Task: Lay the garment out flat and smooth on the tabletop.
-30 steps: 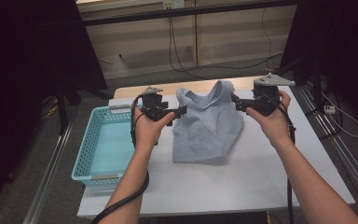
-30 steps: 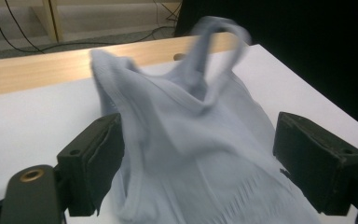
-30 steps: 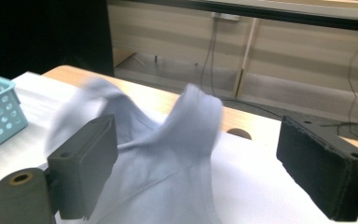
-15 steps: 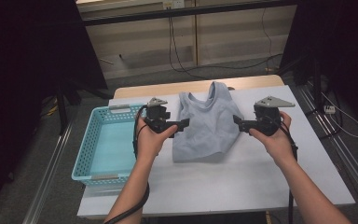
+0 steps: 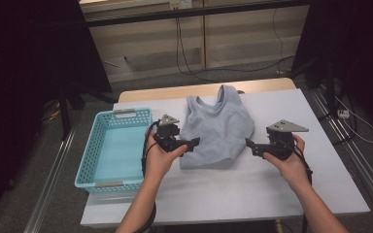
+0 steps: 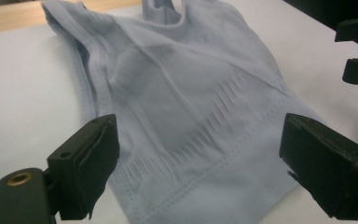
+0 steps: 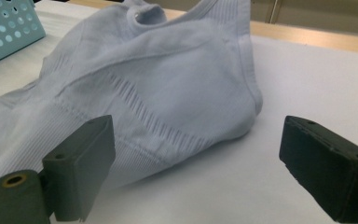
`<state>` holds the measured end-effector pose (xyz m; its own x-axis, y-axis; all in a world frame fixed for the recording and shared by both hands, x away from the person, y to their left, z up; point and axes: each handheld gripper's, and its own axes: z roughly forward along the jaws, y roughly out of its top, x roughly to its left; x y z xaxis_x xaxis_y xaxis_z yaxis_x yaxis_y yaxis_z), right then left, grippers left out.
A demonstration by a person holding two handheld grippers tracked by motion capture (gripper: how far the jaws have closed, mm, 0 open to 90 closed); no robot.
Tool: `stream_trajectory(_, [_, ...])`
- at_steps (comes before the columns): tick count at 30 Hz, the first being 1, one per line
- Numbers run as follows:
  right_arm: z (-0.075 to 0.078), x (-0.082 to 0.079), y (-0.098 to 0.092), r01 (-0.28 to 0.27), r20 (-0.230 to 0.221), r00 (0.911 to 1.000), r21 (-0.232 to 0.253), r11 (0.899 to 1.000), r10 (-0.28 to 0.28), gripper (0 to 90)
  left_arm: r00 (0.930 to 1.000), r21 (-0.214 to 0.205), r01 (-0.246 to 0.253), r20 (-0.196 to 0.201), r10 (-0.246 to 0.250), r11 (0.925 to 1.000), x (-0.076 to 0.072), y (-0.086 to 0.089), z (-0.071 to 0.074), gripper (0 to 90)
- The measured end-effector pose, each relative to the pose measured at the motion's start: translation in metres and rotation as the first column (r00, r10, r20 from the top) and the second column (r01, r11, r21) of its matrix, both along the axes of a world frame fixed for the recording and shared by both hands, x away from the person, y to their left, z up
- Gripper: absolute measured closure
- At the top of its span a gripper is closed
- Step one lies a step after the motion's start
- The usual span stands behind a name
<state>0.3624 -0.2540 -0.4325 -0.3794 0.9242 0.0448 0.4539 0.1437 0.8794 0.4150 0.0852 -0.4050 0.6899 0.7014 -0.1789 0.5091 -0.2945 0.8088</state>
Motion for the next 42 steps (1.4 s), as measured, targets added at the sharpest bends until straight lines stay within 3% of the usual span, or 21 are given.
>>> stream_trajectory(3, [-0.009, -0.003, 0.0, -0.001, -0.004, 1.0, 0.014, 1.0, 0.001, 9.9, 1.0, 0.001, 0.0, 0.002, 0.0, 1.0, -0.004, 0.001, -0.008, 12.4])
stream_trajectory(5, [-0.013, -0.004, 0.002, -0.021, -0.029, 0.9994, -0.018, 1.0, 0.02, 9.4, 1.0, 0.003, 0.0, 0.001, 0.0, 1.0, -0.008, 0.001, -0.014, 12.2])
stream_trajectory(10, [-0.016, -0.007, -0.001, -0.016, -0.025, 0.9996, -0.011, 1.0, 0.016, 9.2, 0.9999, 0.013, 0.012, 0.002, -0.012, 0.9998, -0.017, 0.001, -0.027, 11.8])
stream_trajectory(15, [-0.017, -0.013, -0.001, -0.025, -0.032, 0.9992, -0.007, 1.0, 0.025, 8.2, 0.9992, 0.015, 0.029, -0.029, -0.028, 0.9995, -0.018, 0.004, -0.044, 11.5])
stream_trajectory(17, [-0.019, -0.014, 0.0, -0.031, -0.029, 0.9991, -0.027, 0.999, 0.03, 7.6, 0.9994, 0.033, 0.026, -0.022, -0.025, 0.9991, -0.017, 0.005, -0.044, 11.1])
stream_trajectory(21, [-0.024, -0.015, 0.002, -0.04, -0.048, 0.9981, -0.025, 0.999, 0.039, 6.9, 0.9997, 0.019, 0.023, -0.007, -0.023, 0.9996, -0.019, 0.008, -0.041, 10.9])
stream_trajectory(26, [-0.03, -0.015, 0.007, -0.059, -0.061, 0.9965, -0.051, 0.997, 0.056, 6.6, 0.9994, 0.021, 0.026, -0.021, -0.026, 0.9994, -0.021, 0.009, -0.044, 10.9])
stream_trajectory(37, [-0.028, -0.02, 0.012, -0.084, -0.053, 0.9953, -0.049, 0.995, 0.081, 5.0, 0.9996, 0.023, 0.028, -0.005, -0.028, 0.9994, -0.025, 0.009, -0.039, 10.9])
stream_trajectory(42, [-0.027, -0.02, 0.022, -0.13, -0.051, 0.9907, -0.066, 0.989, 0.126, 3.6, 0.9998, 0.02, 0.02, -0.001, -0.02, 0.9996, -0.026, 0.011, -0.037, 10.9])
